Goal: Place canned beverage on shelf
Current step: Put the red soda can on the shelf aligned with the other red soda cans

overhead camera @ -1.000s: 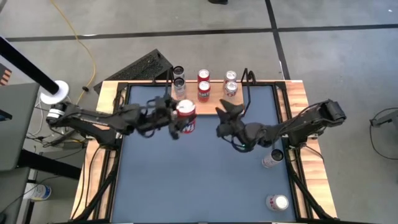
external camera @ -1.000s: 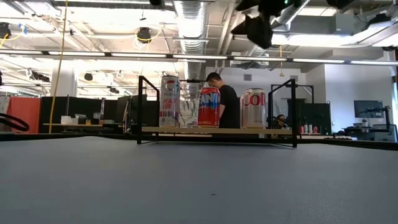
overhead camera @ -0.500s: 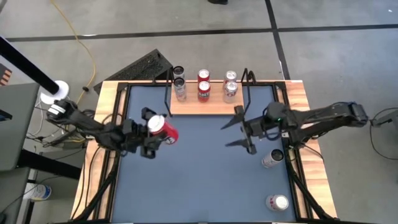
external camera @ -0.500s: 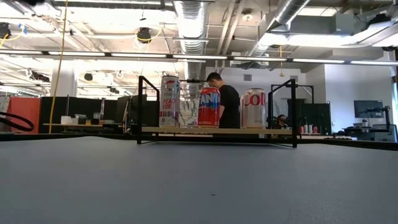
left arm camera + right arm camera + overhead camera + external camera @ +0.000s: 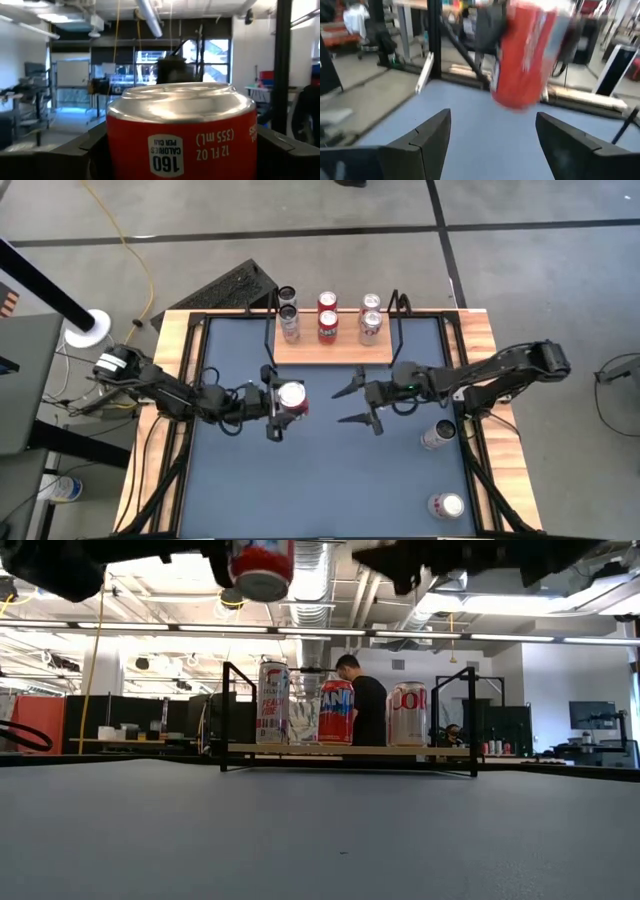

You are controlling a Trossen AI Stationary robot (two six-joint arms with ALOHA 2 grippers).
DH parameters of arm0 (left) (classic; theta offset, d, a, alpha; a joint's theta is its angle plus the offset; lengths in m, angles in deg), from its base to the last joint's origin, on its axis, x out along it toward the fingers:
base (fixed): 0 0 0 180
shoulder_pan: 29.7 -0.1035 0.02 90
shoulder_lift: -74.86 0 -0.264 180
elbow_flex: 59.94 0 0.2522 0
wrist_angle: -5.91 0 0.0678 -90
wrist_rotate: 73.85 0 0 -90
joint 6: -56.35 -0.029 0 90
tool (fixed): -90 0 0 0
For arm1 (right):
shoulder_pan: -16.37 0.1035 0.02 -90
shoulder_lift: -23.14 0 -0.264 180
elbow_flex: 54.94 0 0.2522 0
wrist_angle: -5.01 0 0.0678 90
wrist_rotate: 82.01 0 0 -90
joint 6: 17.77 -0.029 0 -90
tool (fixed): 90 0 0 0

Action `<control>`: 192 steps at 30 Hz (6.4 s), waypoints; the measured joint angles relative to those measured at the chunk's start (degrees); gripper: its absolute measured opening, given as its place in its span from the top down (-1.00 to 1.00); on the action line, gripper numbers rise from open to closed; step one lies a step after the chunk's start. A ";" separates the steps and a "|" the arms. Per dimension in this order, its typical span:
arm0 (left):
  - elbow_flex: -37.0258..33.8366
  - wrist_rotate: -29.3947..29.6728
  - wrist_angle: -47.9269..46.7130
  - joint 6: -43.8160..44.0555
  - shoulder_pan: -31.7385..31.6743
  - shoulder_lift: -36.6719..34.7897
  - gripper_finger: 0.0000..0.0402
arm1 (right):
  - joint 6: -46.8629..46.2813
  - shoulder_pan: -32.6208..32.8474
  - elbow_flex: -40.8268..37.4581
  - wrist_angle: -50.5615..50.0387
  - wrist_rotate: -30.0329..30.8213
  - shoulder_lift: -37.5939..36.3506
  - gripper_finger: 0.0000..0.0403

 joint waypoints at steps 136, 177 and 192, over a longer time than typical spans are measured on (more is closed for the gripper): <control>19.26 16.53 -93.05 39.92 9.37 8.82 1.00 | 1.19 11.54 -10.93 0.95 16.98 3.02 -0.44; 19.38 15.02 -96.04 38.32 4.47 9.87 1.00 | 3.57 -0.30 -0.91 34.69 13.57 45.24 -0.44; 19.33 14.73 -96.42 39.62 4.49 9.87 1.00 | 2.10 -1.27 2.11 25.70 9.84 44.92 -0.44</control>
